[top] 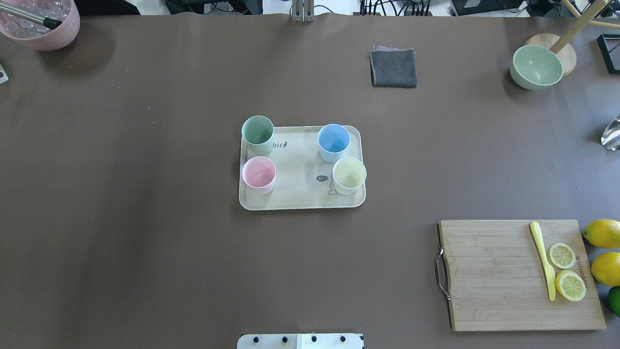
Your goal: Place all cups on tray
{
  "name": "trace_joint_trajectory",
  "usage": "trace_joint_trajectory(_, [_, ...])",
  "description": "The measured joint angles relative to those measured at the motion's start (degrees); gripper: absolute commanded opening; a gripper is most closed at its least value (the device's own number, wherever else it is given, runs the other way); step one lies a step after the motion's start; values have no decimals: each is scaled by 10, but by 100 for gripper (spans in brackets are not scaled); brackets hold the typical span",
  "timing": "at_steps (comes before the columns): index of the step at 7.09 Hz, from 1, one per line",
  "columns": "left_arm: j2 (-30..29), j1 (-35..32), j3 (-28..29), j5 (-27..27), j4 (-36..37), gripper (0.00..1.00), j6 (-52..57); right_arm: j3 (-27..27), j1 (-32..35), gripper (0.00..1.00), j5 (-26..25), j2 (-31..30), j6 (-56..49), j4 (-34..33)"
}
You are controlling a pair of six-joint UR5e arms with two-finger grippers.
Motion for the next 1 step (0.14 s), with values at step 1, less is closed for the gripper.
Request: trace_joint_trajectory(1, [0, 0, 0, 0, 0, 98, 0, 0, 0, 100, 0, 0, 0, 0])
